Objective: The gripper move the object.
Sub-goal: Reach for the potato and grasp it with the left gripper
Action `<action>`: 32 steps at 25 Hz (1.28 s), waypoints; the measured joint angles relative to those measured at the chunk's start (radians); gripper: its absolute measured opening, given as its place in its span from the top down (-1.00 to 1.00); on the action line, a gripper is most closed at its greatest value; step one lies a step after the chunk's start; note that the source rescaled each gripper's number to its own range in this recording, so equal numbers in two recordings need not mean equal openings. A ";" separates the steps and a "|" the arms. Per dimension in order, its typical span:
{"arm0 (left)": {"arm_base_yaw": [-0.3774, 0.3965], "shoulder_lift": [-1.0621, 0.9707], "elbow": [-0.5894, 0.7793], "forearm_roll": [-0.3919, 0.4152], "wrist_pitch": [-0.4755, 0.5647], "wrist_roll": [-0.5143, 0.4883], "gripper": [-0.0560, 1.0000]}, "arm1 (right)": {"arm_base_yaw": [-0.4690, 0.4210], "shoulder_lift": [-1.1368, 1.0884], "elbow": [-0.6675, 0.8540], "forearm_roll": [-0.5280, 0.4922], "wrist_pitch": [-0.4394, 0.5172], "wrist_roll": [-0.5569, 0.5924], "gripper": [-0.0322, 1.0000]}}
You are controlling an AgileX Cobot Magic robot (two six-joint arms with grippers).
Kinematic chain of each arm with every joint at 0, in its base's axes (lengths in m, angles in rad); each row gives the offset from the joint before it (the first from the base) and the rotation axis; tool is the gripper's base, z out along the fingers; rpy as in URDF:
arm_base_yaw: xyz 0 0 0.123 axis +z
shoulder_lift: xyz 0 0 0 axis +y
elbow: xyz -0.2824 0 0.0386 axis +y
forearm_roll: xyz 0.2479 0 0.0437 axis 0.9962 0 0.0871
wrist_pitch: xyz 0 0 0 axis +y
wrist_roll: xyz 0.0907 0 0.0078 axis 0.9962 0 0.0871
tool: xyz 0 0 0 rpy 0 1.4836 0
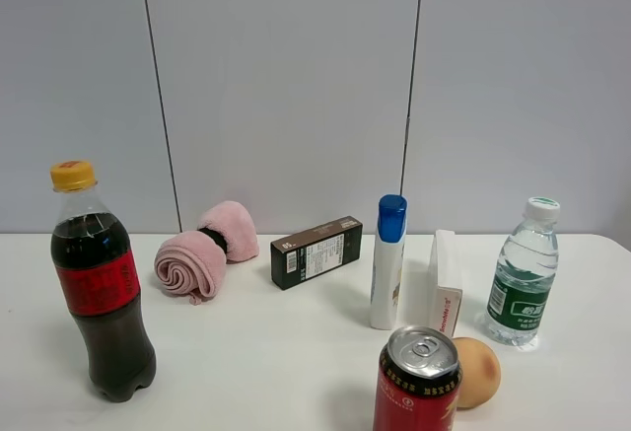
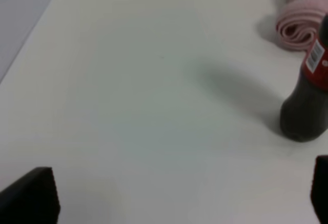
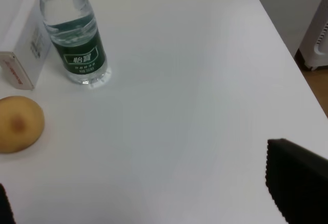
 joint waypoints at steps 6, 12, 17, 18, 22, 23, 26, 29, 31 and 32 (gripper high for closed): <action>0.000 0.307 -0.253 -0.030 0.000 0.064 -0.99 | 0.000 0.000 0.000 0.000 0.000 0.000 -1.00; 0.000 0.643 -0.585 -0.095 -0.002 0.190 -0.99 | 0.000 0.000 0.000 0.000 0.000 0.000 -1.00; -0.002 0.892 -0.818 -0.249 -0.004 0.274 -0.99 | 0.000 0.000 0.000 0.000 0.000 0.000 -1.00; -0.010 0.937 -0.855 -0.278 -0.004 0.287 -0.99 | 0.000 0.000 0.000 0.000 0.000 0.000 -1.00; -0.113 1.075 -0.987 -0.299 -0.012 0.316 -0.99 | 0.000 0.000 0.000 0.000 0.000 0.000 -1.00; -0.150 1.110 -1.015 -0.296 -0.012 0.319 -0.99 | 0.000 0.000 0.000 0.000 0.000 0.000 -1.00; -0.262 1.206 -1.107 -0.279 -0.016 0.324 -0.99 | 0.000 0.000 0.000 0.000 0.000 0.000 -1.00; -0.381 1.298 -1.176 -0.267 -0.022 0.324 -0.99 | 0.000 0.000 0.000 0.000 0.000 0.000 -1.00; -0.456 1.357 -1.198 -0.265 -0.031 0.324 -0.99 | 0.000 0.000 0.000 0.000 0.000 0.000 -1.00; -0.496 1.384 -1.203 -0.262 -0.032 0.324 -0.99 | 0.000 0.000 0.000 0.000 0.000 0.000 -1.00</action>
